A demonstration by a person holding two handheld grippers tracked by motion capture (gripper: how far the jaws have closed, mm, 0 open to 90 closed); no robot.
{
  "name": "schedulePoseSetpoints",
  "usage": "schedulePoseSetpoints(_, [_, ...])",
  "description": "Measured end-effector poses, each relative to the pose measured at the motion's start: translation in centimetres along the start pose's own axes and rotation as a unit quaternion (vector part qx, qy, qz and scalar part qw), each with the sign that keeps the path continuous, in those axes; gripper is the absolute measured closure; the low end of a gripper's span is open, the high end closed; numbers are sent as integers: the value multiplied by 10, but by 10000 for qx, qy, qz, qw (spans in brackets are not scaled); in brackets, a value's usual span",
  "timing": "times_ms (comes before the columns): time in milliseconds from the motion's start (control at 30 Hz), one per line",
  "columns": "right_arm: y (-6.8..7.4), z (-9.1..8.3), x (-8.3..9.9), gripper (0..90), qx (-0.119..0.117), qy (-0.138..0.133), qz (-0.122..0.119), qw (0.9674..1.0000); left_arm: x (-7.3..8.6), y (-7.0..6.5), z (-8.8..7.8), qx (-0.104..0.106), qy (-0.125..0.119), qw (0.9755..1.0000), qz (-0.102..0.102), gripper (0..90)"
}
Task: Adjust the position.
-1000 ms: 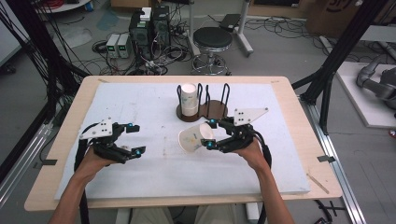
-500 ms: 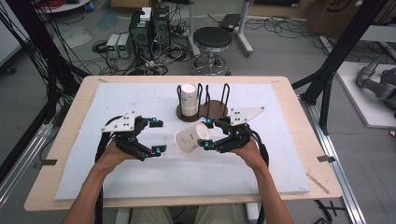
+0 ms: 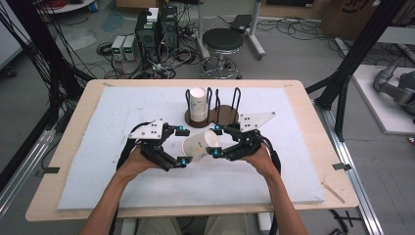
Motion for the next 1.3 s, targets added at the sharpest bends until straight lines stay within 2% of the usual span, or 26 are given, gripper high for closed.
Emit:
schedulePoseSetpoints(67, [0,0,0,373,-7,-5,5,10000,-2,0,4,23,-45,10000,-16,102])
schedulePoseSetpoints(300, [0,1,0,373,-44,-9,-1,10000,-9,2,17,125,22,9999,28,102])
schedulePoseSetpoints(500, [0,1,0,374,-66,-32,-33,10000,-9,3,29,185,253,9995,42,104])
schedulePoseSetpoints(767, [0,1,0,374,-71,-33,-40,10000,-6,6,28,166,349,9992,48,125])
schedulePoseSetpoints(933, [0,1,0,374,-62,-38,-59,10000,-5,5,28,237,407,9988,130,185])
schedulePoseSetpoints(1067, [1,0,0,374,-83,-33,-47,9999,-5,4,27,203,425,9987,199,236])
schedulePoseSetpoints(1300, [0,1,0,369,-104,-21,-83,9999,-6,4,25,194,477,9983,275,269])
Point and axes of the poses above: each handheld gripper's, and its own axes: z roughly forward along the jaws, x roughly out of its underside, y roughly to its left, the point moved 1 cm from there along z, roughly forward along the jaws, and after that the axes turned 12 degrees about y, right-handed, at the moved point
